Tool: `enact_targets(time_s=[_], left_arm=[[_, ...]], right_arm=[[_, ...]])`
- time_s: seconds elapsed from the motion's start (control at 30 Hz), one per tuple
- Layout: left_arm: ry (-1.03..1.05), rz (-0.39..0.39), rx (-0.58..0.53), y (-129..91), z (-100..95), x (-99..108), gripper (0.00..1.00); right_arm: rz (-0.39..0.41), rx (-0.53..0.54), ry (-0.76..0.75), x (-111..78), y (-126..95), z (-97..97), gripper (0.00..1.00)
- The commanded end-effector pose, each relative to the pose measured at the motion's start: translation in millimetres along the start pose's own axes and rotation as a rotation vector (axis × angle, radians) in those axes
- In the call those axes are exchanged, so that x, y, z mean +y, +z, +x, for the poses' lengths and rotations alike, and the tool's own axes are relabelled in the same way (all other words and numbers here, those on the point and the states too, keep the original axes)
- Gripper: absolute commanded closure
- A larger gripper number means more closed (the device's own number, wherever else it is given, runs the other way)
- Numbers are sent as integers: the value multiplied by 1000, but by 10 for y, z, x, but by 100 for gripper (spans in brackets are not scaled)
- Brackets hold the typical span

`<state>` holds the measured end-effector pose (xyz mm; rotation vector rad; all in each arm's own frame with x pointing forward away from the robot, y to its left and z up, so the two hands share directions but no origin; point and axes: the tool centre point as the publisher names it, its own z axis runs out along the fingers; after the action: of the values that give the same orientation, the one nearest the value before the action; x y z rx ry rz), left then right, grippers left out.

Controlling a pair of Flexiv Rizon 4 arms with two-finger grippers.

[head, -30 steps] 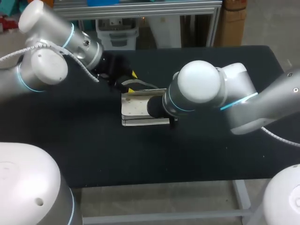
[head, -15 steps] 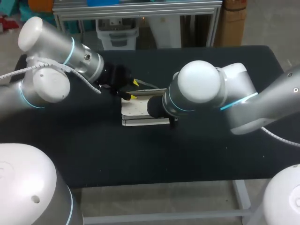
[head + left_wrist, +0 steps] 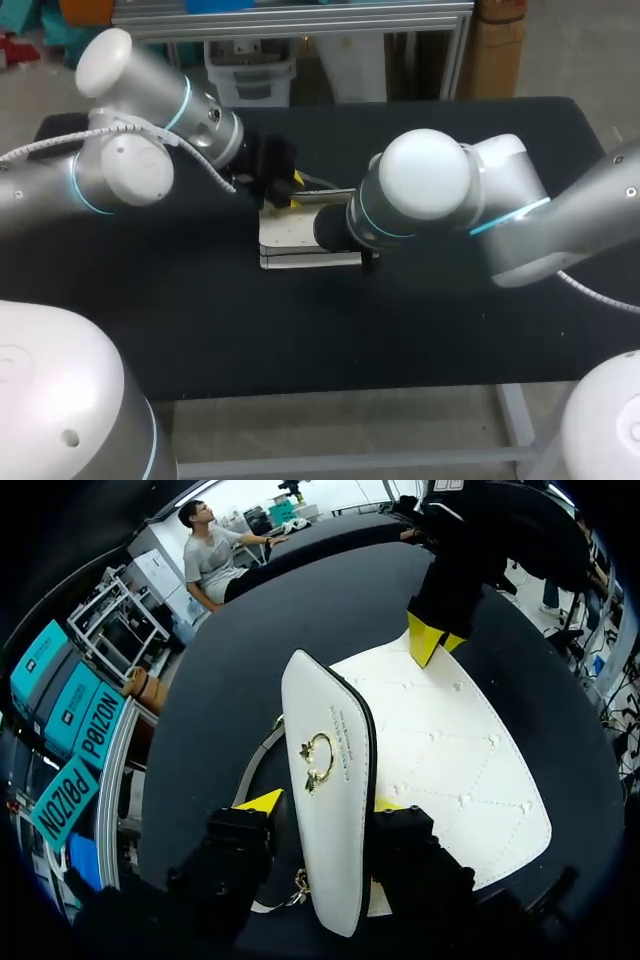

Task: Pick up the bag, open it, inspect its contents, close it, and place it on the opposite side

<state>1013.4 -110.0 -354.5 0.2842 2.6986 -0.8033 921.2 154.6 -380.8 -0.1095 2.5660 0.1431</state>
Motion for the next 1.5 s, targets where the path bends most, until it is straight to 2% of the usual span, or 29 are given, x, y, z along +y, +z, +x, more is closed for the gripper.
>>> enact_targets(time_s=[0.03,0.17,0.3,0.63,0.73,0.77,0.83,1.43,1.47,1.5], left_arm=[[-16,-19,34,45,-132,16,55],[-36,-29,51,41,-183,38,57],[-49,-36,63,44,-213,60,65],[-70,-60,94,64,-251,82,67],[-74,-65,104,74,-257,88,75],[-76,-69,106,79,-258,90,81],[-79,-73,111,88,-263,94,100],[-114,-25,163,28,-310,89,100],[-114,-24,162,18,-310,83,100],[-115,-23,161,6,-312,77,100]], right_arm=[[0,-4,1,-7,10,20,100],[0,-4,1,-7,10,20,100],[0,-4,1,-7,10,20,100],[0,-4,1,-7,10,20,100],[0,-4,1,-7,10,20,100],[0,-4,1,-7,10,20,100],[0,-4,1,-7,10,20,100],[-14,-13,2,7,-34,-1,100],[-22,-14,3,13,-58,-13,79],[-35,-19,2,23,-102,-36,29]])
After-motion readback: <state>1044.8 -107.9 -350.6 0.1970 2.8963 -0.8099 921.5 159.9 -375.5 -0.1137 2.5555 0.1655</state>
